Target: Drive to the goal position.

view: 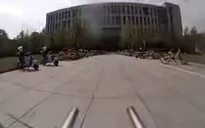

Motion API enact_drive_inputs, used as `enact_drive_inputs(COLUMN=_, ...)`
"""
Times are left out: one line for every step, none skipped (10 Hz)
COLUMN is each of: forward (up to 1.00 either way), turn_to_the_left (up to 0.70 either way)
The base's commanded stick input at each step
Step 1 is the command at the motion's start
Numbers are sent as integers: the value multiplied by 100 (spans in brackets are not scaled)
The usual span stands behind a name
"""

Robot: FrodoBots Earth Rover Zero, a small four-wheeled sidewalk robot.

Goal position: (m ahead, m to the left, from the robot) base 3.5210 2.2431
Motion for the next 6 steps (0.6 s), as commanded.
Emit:
enact_drive_inputs(forward=100, turn_to_the_left=2)
enact_drive_inputs(forward=100, turn_to_the_left=2)
enact_drive_inputs(forward=100, turn_to_the_left=-17)
enact_drive_inputs(forward=100, turn_to_the_left=-25)
enact_drive_inputs(forward=100, turn_to_the_left=-25)
enact_drive_inputs(forward=100, turn_to_the_left=-25)
